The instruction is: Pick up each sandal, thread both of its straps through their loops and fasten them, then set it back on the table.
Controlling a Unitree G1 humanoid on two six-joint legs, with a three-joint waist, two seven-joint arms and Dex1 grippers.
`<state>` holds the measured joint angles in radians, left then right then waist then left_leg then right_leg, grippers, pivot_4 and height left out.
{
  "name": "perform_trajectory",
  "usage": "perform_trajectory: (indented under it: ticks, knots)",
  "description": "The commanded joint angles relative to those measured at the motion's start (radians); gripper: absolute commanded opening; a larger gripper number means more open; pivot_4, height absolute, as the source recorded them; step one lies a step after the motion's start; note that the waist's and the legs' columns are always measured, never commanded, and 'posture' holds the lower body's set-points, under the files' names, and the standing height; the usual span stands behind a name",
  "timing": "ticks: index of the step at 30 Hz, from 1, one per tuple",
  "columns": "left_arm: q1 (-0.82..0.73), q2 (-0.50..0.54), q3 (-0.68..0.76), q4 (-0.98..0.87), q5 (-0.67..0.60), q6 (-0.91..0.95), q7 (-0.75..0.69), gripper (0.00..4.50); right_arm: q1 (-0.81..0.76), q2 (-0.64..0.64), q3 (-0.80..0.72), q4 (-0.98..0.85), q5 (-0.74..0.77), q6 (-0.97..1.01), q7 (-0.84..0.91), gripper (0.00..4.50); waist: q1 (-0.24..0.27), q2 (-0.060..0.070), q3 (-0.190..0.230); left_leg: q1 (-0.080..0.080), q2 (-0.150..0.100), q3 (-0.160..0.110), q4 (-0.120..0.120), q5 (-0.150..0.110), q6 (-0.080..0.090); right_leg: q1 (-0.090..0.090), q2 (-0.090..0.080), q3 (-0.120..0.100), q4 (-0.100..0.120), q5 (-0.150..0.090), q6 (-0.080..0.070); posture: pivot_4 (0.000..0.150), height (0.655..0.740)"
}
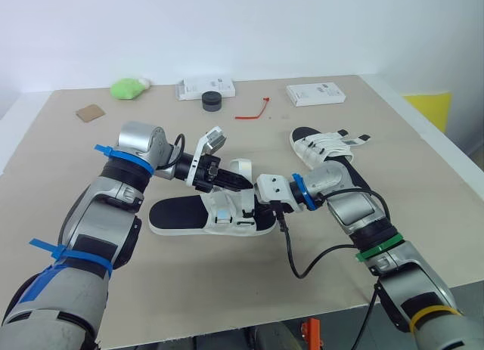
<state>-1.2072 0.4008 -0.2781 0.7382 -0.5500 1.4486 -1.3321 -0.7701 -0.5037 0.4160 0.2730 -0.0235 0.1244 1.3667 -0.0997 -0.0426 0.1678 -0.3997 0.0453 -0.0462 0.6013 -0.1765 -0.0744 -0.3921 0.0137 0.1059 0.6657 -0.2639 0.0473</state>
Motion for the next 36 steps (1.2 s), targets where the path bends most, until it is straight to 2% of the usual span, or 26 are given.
perform_trajectory:
  ticks: [1, 16, 26, 32, 36]
  knots:
    - [0.016, 0.007, -0.015, -0.039, -0.008, 0.005, -0.006, 0.05, 0.040, -0.007, 0.056, 0.065, -0.063, 0.022, -0.013, 0.00, 0.000, 0.000, 0.000, 0.000, 0.000, 0.000, 0.000, 0.000, 0.000, 0.000, 0.000, 0.000, 0.000, 0.000, 0.000, 0.150, 0.7400]
    - [0.072, 0.011, -0.043, -0.098, -0.022, 0.022, 0.022, 0.05, 0.043, -0.013, 0.054, 0.063, -0.064, 0.024, -0.015, 0.00, 0.000, 0.000, 0.000, 0.000, 0.000, 0.000, 0.000, 0.000, 0.000, 0.000, 0.000, 0.000, 0.000, 0.000, 0.000, 0.150, 0.7400]
    - [0.144, 0.032, -0.133, -0.103, 0.088, -0.184, 0.010, 0.05, 0.042, -0.010, 0.056, 0.060, -0.064, 0.024, -0.016, 0.00, 0.000, 0.001, -0.001, 0.001, 0.000, 0.000, 0.000, 0.000, 0.000, 0.001, 0.000, 0.000, 0.000, 0.000, 0.000, 0.150, 0.7400]
    - [0.170, 0.018, -0.136, -0.083, 0.139, -0.303, 0.023, 0.05, 0.040, -0.014, 0.057, 0.061, -0.065, 0.021, -0.014, 0.00, 0.000, 0.001, -0.001, 0.001, 0.000, 0.000, 0.001, 0.000, 0.000, 0.002, 0.000, 0.000, 0.000, 0.000, 0.000, 0.150, 0.7400]
    - [0.214, 0.040, -0.172, -0.162, 0.166, -0.375, -0.016, 0.05, 0.041, -0.016, 0.059, 0.060, -0.064, 0.019, -0.015, 0.00, 0.000, 0.001, -0.001, 0.003, 0.000, 0.000, 0.001, 0.000, 0.000, 0.004, 0.000, 0.001, 0.000, 0.000, 0.001, 0.150, 0.7400]
